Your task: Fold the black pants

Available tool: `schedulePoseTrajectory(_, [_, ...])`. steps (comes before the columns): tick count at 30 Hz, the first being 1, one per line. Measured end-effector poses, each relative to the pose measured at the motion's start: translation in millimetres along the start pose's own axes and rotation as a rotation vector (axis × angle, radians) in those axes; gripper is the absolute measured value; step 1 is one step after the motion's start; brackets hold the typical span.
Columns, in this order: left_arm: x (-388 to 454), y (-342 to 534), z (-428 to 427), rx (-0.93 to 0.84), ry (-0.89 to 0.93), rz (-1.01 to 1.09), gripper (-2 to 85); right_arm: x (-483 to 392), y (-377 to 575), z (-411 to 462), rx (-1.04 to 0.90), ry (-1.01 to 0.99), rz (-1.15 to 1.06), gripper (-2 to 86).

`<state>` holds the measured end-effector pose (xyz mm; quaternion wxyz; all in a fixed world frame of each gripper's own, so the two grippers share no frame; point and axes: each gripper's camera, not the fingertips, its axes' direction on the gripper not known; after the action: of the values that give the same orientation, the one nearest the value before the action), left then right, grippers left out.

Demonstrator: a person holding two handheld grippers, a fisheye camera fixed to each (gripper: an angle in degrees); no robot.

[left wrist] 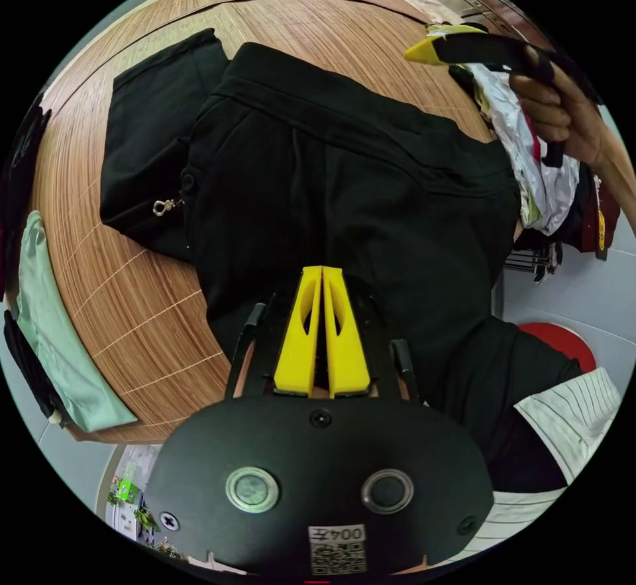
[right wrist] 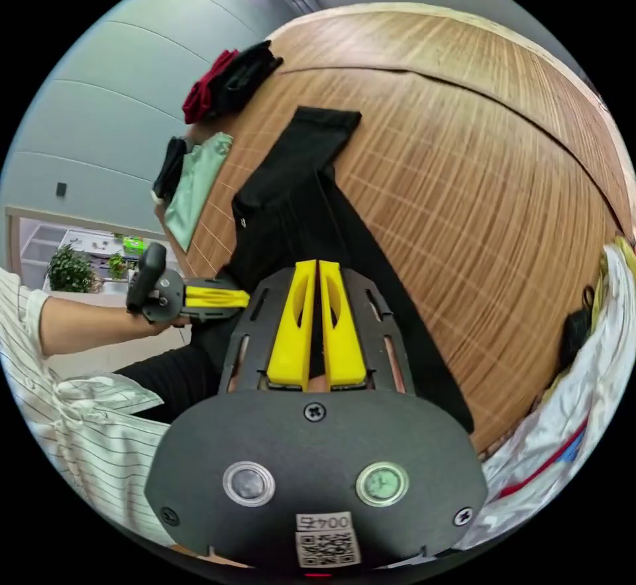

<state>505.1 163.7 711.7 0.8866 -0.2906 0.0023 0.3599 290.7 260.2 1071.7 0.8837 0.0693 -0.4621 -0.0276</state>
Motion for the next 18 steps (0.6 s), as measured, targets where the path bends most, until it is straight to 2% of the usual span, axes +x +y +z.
schedulePoseTrajectory(2, [-6.1, 3.5, -2.5, -0.002, 0.047, -0.029, 0.4, 11.2, -29.5, 1.4, -0.034, -0.075, -0.074, 8.9])
schedulePoseTrajectory(5, [-23.7, 8.8, -7.2, -0.019, 0.151, -0.061, 0.7, 18.6, -64.0, 16.7, -0.096, -0.094, -0.14, 11.0])
schedulePoseTrajectory(8, [-37.0, 15.8, -19.9, -0.027, 0.226, -0.068, 1.6, 31.6, -88.2, 34.3, -0.136, -0.104, -0.111, 11.4])
schedulePoseTrajectory(10, [-43.1, 25.6, -36.2, 0.038, 0.267, -0.073, 3.2, 36.8, -95.4, 44.0, -0.16, -0.132, -0.089, 11.4])
schedulePoseTrajectory(14, [-60.6, 56.4, -86.1, 0.252, 0.293, -0.081, 8.6, 37.8, -94.5, 52.3, -0.183, -0.191, -0.058, 8.2])
schedulePoseTrajectory(18, [-78.7, 66.3, -114.0, 0.256, 0.235, -0.013, 11.0, 39.7, -76.7, 38.2, -0.116, -0.192, 0.004, 2.9])
